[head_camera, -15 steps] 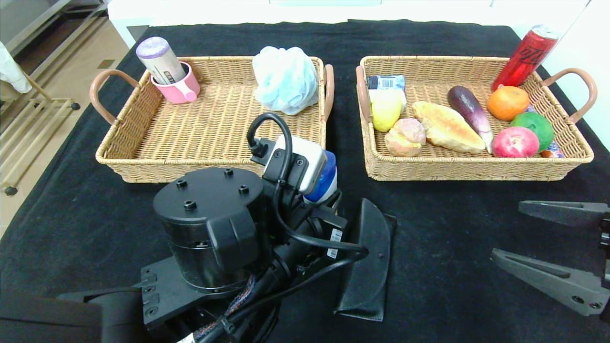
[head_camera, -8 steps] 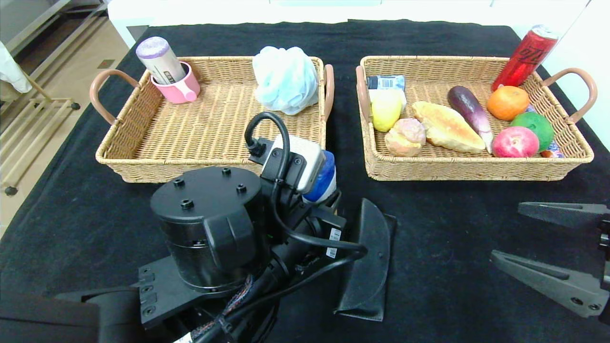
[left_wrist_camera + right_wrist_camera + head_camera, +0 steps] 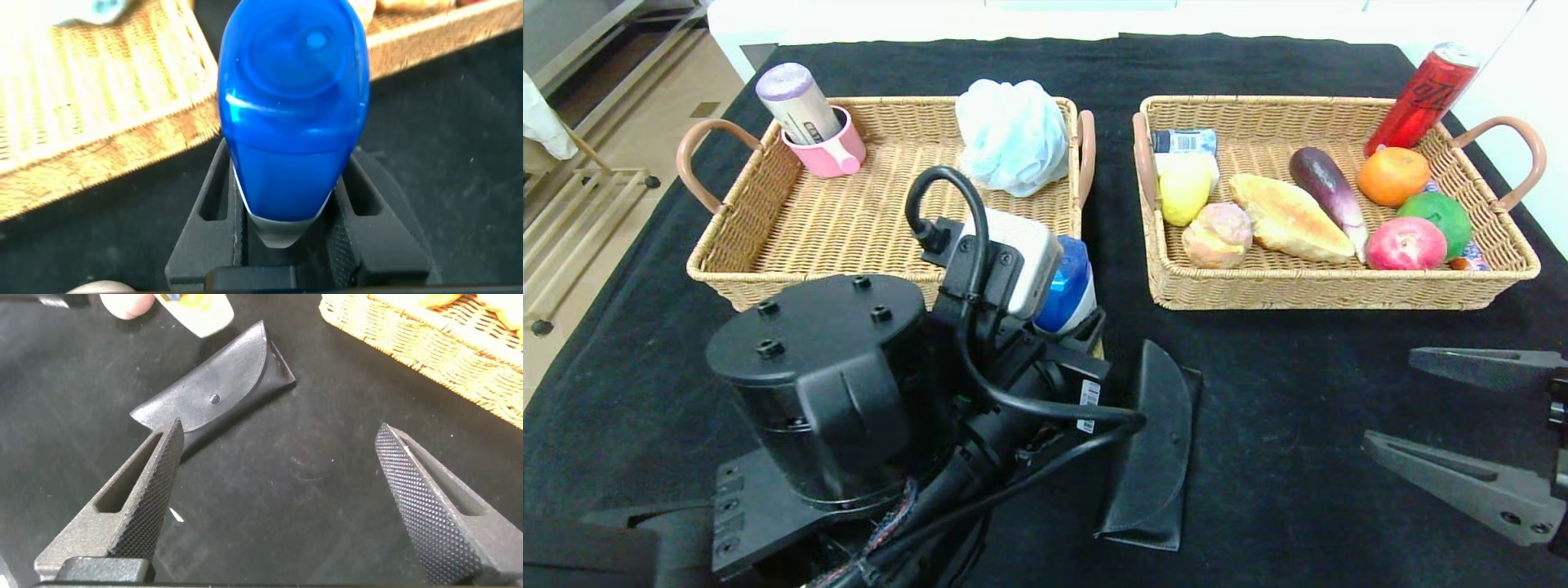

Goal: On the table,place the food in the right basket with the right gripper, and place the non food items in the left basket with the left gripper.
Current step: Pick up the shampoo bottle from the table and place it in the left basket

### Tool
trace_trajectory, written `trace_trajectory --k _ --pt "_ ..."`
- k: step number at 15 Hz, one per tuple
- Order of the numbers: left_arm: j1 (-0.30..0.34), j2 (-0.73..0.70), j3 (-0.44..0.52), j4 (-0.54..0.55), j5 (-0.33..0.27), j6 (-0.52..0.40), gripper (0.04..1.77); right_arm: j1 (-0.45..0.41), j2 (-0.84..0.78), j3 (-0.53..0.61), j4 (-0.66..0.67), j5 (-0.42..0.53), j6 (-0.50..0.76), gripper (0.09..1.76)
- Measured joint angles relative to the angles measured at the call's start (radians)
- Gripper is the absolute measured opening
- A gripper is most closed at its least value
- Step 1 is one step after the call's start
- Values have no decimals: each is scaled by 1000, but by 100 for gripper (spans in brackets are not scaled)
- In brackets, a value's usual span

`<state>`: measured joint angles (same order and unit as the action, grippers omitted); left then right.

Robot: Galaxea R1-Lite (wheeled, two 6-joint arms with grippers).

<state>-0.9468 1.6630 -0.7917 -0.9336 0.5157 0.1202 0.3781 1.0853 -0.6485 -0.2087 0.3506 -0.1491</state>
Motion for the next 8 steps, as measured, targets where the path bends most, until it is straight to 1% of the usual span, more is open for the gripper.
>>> trace_trajectory --k 3,5,8 --pt "1 -58 0 21 -2 -2 59 2 7 3 0 0 -1 171" --pt "4 -99 -5 59 -2 -6 59 3 14 4 0 0 -1 171" --pt "26 -151 -17 86 -2 -7 59 3 16 4 0 -1 -1 171"
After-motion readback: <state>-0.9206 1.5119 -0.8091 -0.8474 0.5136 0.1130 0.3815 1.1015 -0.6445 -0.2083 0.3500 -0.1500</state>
